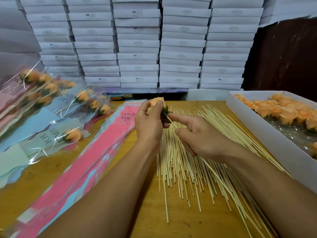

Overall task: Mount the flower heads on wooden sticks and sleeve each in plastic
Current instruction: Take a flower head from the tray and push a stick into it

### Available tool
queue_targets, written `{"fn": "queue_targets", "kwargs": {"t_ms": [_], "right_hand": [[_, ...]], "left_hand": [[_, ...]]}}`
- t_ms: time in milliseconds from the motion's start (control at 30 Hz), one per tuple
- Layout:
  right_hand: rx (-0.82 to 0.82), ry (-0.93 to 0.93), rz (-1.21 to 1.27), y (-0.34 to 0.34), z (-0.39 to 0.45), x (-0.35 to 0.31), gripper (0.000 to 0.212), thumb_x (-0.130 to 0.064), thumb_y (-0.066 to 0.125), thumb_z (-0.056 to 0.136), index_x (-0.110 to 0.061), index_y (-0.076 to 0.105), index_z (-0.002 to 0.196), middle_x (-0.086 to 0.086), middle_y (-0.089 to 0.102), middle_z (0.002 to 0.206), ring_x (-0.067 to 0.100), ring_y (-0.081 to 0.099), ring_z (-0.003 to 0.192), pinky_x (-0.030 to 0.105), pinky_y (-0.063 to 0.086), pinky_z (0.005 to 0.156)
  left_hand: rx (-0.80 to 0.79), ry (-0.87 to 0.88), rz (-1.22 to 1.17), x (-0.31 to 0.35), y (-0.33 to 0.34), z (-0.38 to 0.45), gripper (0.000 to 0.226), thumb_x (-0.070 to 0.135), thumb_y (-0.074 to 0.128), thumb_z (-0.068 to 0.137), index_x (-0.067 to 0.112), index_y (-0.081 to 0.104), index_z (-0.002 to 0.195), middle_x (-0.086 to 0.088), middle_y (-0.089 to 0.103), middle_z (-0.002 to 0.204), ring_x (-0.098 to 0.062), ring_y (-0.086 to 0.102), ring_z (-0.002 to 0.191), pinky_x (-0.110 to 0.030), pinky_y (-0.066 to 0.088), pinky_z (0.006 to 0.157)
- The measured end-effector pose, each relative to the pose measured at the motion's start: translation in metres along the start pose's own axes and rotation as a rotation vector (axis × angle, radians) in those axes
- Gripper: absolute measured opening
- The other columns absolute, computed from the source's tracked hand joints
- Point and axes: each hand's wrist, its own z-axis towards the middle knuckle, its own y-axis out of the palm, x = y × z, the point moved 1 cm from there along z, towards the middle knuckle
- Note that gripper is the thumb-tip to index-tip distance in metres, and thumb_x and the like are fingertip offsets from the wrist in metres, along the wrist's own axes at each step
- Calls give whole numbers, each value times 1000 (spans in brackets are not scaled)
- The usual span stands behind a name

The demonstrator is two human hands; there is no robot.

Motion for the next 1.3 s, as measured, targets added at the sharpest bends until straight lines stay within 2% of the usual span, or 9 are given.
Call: {"fn": "queue_targets", "kwargs": {"t_ms": [200, 400, 467, 567, 733, 900, 1000, 1133, 1300], "right_hand": [[24, -73, -129, 4, 1, 0, 54, -4, 41, 104, -22, 36, 154, -26, 52, 44, 1, 42, 35, 10, 30, 41], [31, -45, -254, 7, 0, 0, 58, -11, 42, 105, -26, 29, 159, -7, 65, 124, 1, 66, 74, 20, 53, 71], [1, -43, -204, 6, 2, 1, 54, -8, 41, 104, -31, 39, 153, -22, 67, 89, -5, 60, 59, 11, 46, 58], [-24, -18, -28, -3, 3, 6, 52, -3, 39, 102, -51, 53, 116, -14, 53, 44, 2, 38, 37, 20, 33, 40], [63, 87, 50, -7, 6, 18, 49, -11, 40, 105, -31, 40, 150, -3, 48, 47, 10, 46, 43, 29, 42, 49], [99, 93, 79, -12, 11, 28, 50, -16, 41, 105, -28, 38, 153, -5, 50, 46, 8, 48, 44, 30, 44, 53], [100, 90, 76, -12, 11, 31, 51, -16, 40, 105, -28, 35, 154, -6, 50, 46, 7, 47, 43, 26, 44, 51], [93, 107, 39, -12, 12, 32, 51, -18, 40, 106, -28, 33, 156, -4, 51, 47, 8, 49, 45, 32, 45, 58], [86, 127, 47, -11, 14, 35, 50, -19, 40, 106, -28, 35, 155, -4, 51, 48, 8, 48, 45, 28, 44, 54]], "left_hand": [[-16, 14, 16, -4, 2, -2, 14, 14, 60, 95, 16, 64, 82, 6, 60, 58, -13, 53, 45, -25, 44, 43], [-25, 20, 51, -5, -1, -6, 14, 15, 61, 96, 14, 62, 82, 5, 59, 59, -12, 53, 48, -27, 46, 44], [-45, -8, 56, -8, -1, -7, 12, 19, 62, 97, 13, 64, 87, 0, 60, 64, -15, 55, 51, -27, 47, 46], [-67, -76, 60, -8, 4, -11, 30, 36, 57, 100, 9, 62, 112, -9, 68, 85, -17, 64, 61, -30, 52, 52], [-58, -168, 461, 2, 1, -4, 48, 40, 50, 100, 13, 48, 139, -11, 64, 124, -24, 65, 106, -43, 53, 94], [-386, 14, 1212, 40, -17, 35, 20, 14, 48, 100, 11, 68, 98, -6, 65, 92, -18, 60, 81, -26, 40, 60], [-492, 112, 1589, 45, -56, 66, 23, 3, 43, 99, 8, 65, 96, -13, 63, 98, -30, 62, 98, -32, 47, 75], [-638, 104, 1739, 26, -112, 86, 38, 25, 39, 106, 5, 49, 137, -13, 49, 142, -33, 40, 136, -43, 36, 111], [-672, 139, 1728, 3, -137, 88, 46, 35, 32, 108, 10, 48, 144, -10, 43, 153, -25, 36, 142, -32, 27, 114]]}}
